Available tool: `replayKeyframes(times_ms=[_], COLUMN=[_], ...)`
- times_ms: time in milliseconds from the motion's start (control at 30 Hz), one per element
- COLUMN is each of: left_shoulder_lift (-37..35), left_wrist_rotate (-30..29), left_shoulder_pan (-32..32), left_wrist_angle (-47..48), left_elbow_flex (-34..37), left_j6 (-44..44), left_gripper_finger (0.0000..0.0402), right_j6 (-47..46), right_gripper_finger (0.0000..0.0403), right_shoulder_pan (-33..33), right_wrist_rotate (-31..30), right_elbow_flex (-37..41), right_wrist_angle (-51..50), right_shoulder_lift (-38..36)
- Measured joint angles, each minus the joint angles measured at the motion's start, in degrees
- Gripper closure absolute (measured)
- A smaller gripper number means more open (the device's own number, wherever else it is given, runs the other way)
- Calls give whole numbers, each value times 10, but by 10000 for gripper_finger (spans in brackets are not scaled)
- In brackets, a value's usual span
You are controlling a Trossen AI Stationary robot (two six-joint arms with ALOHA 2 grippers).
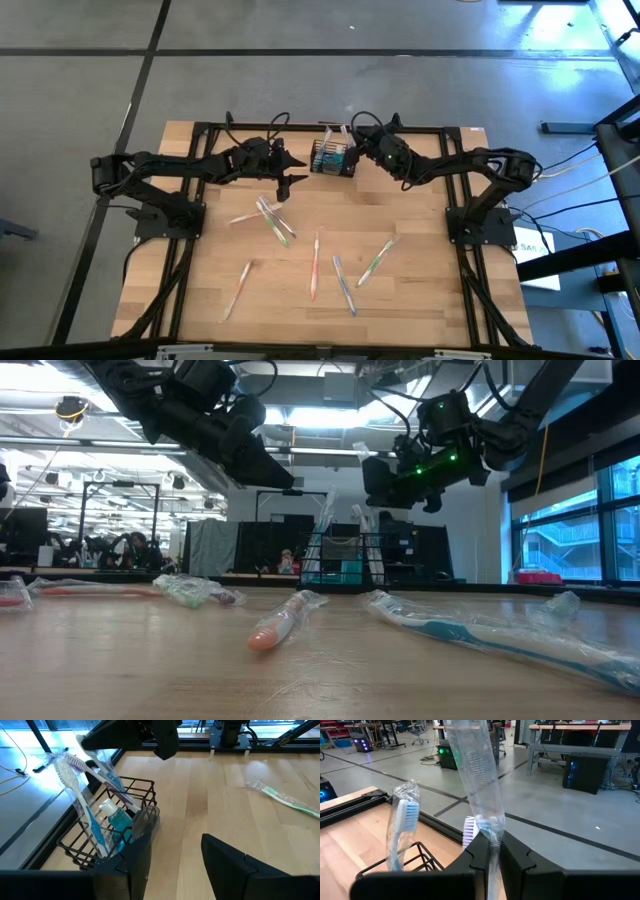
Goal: Pick & Place toothbrushing station
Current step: Put the right blue toothbrush in the right section of the wire organizer
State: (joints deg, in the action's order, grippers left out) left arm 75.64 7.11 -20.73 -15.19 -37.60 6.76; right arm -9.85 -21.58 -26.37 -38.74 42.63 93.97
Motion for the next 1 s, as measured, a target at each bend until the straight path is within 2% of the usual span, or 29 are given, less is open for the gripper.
replayKeyframes(times_ms=[333, 700, 1000], left_shoulder_lift=[0, 0, 0], left_wrist_rotate=[0, 0, 0], left_shoulder_pan=[0, 0, 0], left_wrist_angle=[1, 1, 1], left_elbow_flex=[0, 0, 0], left_j6=[0, 0, 0], left_gripper_finger=[233, 233, 233], right_j6=[-17, -19, -30], right_gripper_finger=[354, 266, 217], right_shoulder_pan=[1, 13, 14], right_wrist_rotate=[7, 7, 4], right_elbow_flex=[2, 4, 3], right_wrist_angle=[-16, -38, -40], right_shoulder_lift=[1, 3, -7])
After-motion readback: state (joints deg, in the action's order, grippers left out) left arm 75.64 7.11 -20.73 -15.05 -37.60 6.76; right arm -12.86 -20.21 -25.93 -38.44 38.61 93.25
